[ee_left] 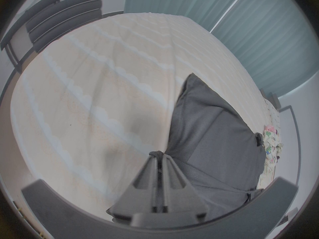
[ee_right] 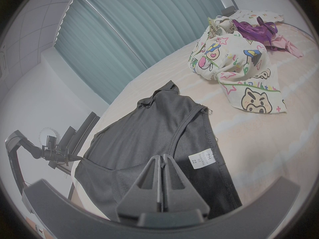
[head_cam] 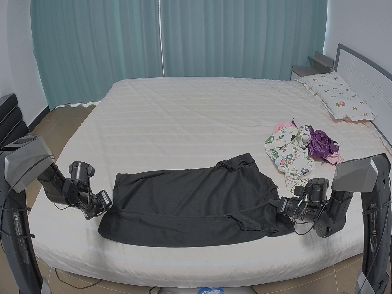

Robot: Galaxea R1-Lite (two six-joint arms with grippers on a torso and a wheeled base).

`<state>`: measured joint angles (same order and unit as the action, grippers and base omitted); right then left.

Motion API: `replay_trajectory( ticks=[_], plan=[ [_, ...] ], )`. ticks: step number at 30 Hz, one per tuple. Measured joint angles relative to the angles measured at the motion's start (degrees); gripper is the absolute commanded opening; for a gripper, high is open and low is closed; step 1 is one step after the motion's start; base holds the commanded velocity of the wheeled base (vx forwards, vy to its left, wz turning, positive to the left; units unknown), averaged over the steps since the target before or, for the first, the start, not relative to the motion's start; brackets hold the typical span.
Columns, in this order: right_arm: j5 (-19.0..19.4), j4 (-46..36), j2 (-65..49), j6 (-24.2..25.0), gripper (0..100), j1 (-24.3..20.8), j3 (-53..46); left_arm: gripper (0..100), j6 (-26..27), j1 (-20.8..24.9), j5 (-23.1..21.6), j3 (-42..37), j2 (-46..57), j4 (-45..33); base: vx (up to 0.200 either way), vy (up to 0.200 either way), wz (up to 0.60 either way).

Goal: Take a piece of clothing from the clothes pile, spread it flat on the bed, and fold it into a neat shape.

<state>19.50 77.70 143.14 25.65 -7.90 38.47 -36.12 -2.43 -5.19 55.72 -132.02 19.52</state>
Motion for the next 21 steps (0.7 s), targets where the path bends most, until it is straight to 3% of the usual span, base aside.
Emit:
replay_trajectory(
  ticks=[4, 21],
  plan=[
    [0.0, 1.6, -0.1, 0.0, 0, 0.0, -0.3, 0, -3.8, 0.0, 1.3, 0.0, 0.1, 0.0, 0.000, 0.000, 0.00],
    [0.5, 10.2, -4.0, 0.4, 0, 0.7, -8.4, 0, -4.3, 0.3, 0.5, -4.5, 6.7, -0.5, 0.000, 0.000, 0.00]
  ],
)
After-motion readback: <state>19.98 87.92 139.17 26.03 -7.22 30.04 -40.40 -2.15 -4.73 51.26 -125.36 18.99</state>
